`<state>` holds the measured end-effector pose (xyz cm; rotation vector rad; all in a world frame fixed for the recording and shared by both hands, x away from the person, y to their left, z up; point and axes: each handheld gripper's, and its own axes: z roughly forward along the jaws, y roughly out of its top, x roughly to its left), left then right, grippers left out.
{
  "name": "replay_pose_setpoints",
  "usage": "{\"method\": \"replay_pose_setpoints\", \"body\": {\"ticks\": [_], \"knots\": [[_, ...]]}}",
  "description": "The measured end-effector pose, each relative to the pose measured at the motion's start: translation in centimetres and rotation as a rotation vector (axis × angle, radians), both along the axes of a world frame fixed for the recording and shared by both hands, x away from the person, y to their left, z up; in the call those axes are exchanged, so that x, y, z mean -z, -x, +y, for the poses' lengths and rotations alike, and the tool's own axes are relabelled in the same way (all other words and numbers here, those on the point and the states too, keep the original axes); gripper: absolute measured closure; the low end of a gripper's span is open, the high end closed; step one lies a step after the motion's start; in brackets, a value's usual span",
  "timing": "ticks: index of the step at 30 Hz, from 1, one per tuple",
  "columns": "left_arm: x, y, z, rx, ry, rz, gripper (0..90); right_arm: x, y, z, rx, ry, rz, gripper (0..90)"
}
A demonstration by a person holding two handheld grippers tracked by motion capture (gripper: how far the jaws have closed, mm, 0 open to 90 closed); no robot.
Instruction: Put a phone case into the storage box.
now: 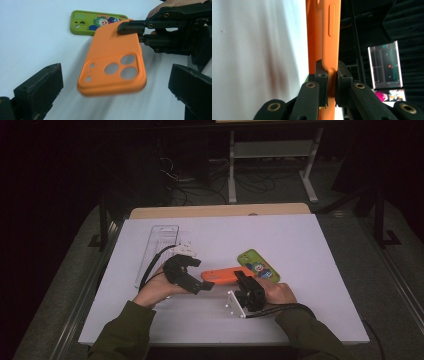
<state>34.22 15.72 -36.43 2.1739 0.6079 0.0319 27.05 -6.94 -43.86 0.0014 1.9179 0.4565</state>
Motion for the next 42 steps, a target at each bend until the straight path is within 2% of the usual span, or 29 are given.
{"method": "replay_pose_setpoints", "body": {"ticks": [3,4,7,8,9,10,13,14,15,16,17,20,23,24,27,30,31,32,33,34,35,36,37,38,40,41,42], "knots": [[-0.2,0.0,0.4,-0.008,0.005,0.002,0.0,-0.3,-0.4,-0.3,-0.012,0.007,-0.017,81.8],[-0.4,-0.1,0.8,-0.018,0.01,-0.001,0.0,-0.5,-0.7,-0.5,0.01,-0.021,0.008,81.8],[-0.5,-0.1,1.1,-0.029,0.024,0.0,0.0,-0.8,-0.9,-0.7,0.011,-0.03,0.03,81.9],[-0.7,-0.2,1.4,-0.031,0.021,-0.004,0.0,-0.9,-1.1,-0.9,0.033,-0.086,0.055,81.8],[-0.7,-0.2,1.4,-0.031,0.021,-0.004,0.0,-0.9,-1.1,-0.9,0.033,-0.086,0.055,81.8],[-0.7,-0.2,1.6,-0.035,0.019,-0.006,0.0,-1.1,-1.3,-1.1,0.052,-0.118,0.085,81.8],[-0.7,-0.3,1.7,-0.039,0.019,-0.008,0.0,-1.6,-1.6,-1.4,0.059,-0.157,0.113,81.8],[-0.7,-0.3,1.7,-0.039,0.019,-0.008,0.0,-1.7,-1.7,-1.5,0.066,-0.193,0.136,81.8],[-0.7,-0.4,1.7,-0.035,0.016,-0.015,0.0,-1.7,-1.7,-1.5,0.066,-0.193,0.136,81.8],[-0.6,-0.4,1.8,-0.045,0.02,-0.01,0.0,-1.9,-1.7,-1.6,0.087,-0.262,0.184,81.8],[-0.6,-0.4,1.8,-0.045,0.02,-0.01,0.0,-1.9,-1.7,-1.6,0.095,-0.304,0.204,81.8],[-0.7,-0.6,2.0,-0.05,0.018,-0.023,0.0,-2.3,-2.0,-1.9,0.101,-0.345,0.237,81.9],[-0.7,-0.6,2.0,-0.054,0.021,-0.025,0.0,-2.5,-2.2,-2.1,0.102,-0.364,0.248,81.8],[-0.6,-0.6,2.0,-0.058,0.019,-0.027,0.0,-2.6,-2.4,-2.3,0.104,-0.388,0.276,81.8],[-0.6,-0.7,2.1,-0.066,0.019,-0.024,0.0,-2.8,-2.6,-2.5,0.111,-0.426,0.302,81.9],[-0.6,-0.7,2.1,-0.069,0.015,-0.025,0.0,-2.9,-2.8,-2.6,0.133,-0.504,0.352,81.9],[-0.6,-0.7,2.1,-0.069,0.015,-0.025,0.0,-2.9,-2.8,-2.6,0.133,-0.504,0.352,81.9],[-0.5,-0.7,2.1,-0.075,0.015,-0.021,0.0,-2.9,-2.9,-2.6,0.143,-0.553,0.383,81.8],[-0.5,-0.7,2.1,-0.075,0.015,-0.021,0.0,-2.9,-2.9,-2.6,0.143,-0.553,0.383,81.8],[-0.4,-0.7,2.0,-0.078,0.016,-0.019,0.0,-3.0,-3.0,-2.6,0.153,-0.6,0.419,81.9],[-0.4,-0.7,2.0,-0.078,0.016,-0.019,0.0,-3.0,-3.0,-2.6,0.153,-0.6,0.419,81.9],[-0.4,-0.7,2.0,-0.084,0.018,-0.018,0.0,-3.0,-3.1,-2.7,0.16,-0.633,0.438,81.8],[-0.4,-0.7,2.0,-0.084,0.018,-0.018,0.0,-3.0,-3.1,-2.7,0.16,-0.633,0.438,81.8],[-0.3,-0.7,1.9,-0.087,0.017,-0.021,0.0,-3.0,-3.3,-2.9,0.17,-0.672,0.465,81.9],[-0.3,-0.8,1.9,-0.091,0.019,-0.023,0.0,-3.1,-3.5,-3.1,0.184,-0.721,0.498,81.9],[-0.3,-0.8,1.9,-0.091,0.019,-0.023,0.0,-3.1,-3.5,-3.1,0.184,-0.721,0.498,81.9],[-0.3,-0.8,1.8,-0.092,0.014,-0.023,0.0,-3.2,-3.8,-3.4,0.189,-0.758,0.516,81.9]]}}
